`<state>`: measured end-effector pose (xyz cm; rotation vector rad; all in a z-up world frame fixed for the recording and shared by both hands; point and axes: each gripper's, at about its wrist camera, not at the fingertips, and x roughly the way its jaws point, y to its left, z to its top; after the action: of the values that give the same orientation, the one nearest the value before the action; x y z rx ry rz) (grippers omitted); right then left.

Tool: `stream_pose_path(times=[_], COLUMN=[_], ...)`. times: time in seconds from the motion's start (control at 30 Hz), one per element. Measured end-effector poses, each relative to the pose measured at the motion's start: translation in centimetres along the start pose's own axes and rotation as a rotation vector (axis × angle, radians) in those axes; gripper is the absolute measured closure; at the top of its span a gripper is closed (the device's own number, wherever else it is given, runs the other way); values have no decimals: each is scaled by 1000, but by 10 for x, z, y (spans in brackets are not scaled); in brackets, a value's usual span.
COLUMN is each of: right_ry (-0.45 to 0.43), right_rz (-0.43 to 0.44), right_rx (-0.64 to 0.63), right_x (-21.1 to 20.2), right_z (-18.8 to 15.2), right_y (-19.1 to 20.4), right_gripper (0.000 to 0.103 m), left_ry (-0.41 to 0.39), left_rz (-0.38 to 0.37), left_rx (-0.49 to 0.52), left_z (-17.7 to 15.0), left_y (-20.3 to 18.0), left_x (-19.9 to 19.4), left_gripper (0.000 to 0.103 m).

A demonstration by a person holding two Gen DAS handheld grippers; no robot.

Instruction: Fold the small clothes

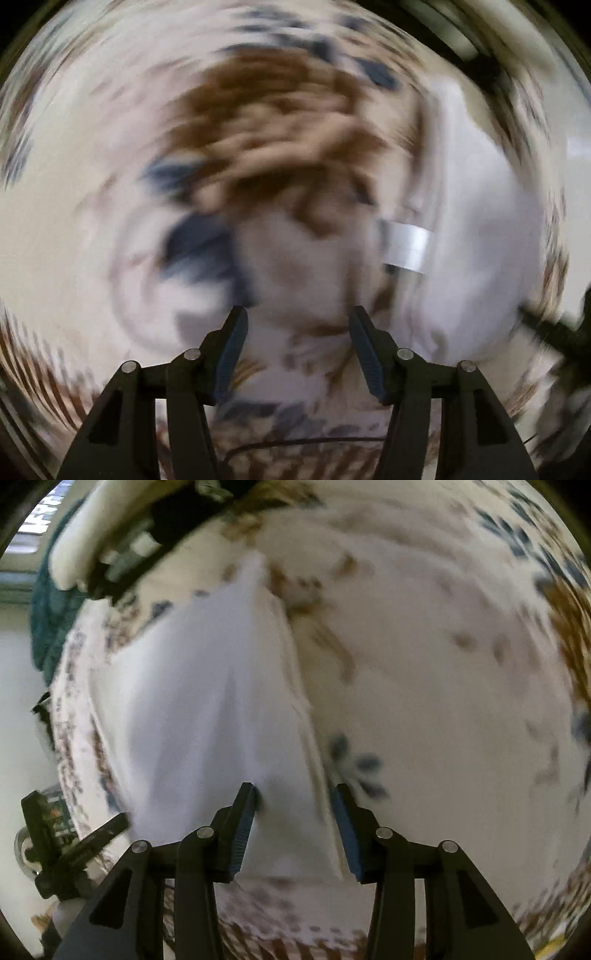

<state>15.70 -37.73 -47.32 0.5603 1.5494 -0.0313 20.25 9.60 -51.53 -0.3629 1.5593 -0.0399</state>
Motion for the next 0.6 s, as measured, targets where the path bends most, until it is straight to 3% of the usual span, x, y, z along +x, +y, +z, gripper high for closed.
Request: stream_pose_path(times=[0.13,0.17,0.27,0.37,0.47,0.5,0.53,0.6], right_ry=[-20,-21,15,117,145,117,90,56], right_rz=[10,32,132,289,414,441,446,450], right_rx=[95,118,222,367,474,491,504,532], right_x=[-11,-13,-8,20,42,45,45,46], right_z=[-20,-25,-44,-59,-70,-71,-72,-75], right_y=[-15,-18,-29,-42,-49,-52,-55,-63], right_gripper=[57,57,53,53,53,54,64,79], left_ry=[24,63,185,223,139,108,75,41], left_rz=[-255,-386,-581,-665,-666,-669,-680,-635], left_rx=[-237,-306,-436,-513,-571,-599,-617,-582], left_z=[-15,-23,-43,-54,-57,-57,-57,-53], left_y=[31,31,15,-5,-9,-6,-1,0], left_x=[-19,-12,27,57,66,65,61,58], left_gripper=[49,49,49,49,51,58,71,80])
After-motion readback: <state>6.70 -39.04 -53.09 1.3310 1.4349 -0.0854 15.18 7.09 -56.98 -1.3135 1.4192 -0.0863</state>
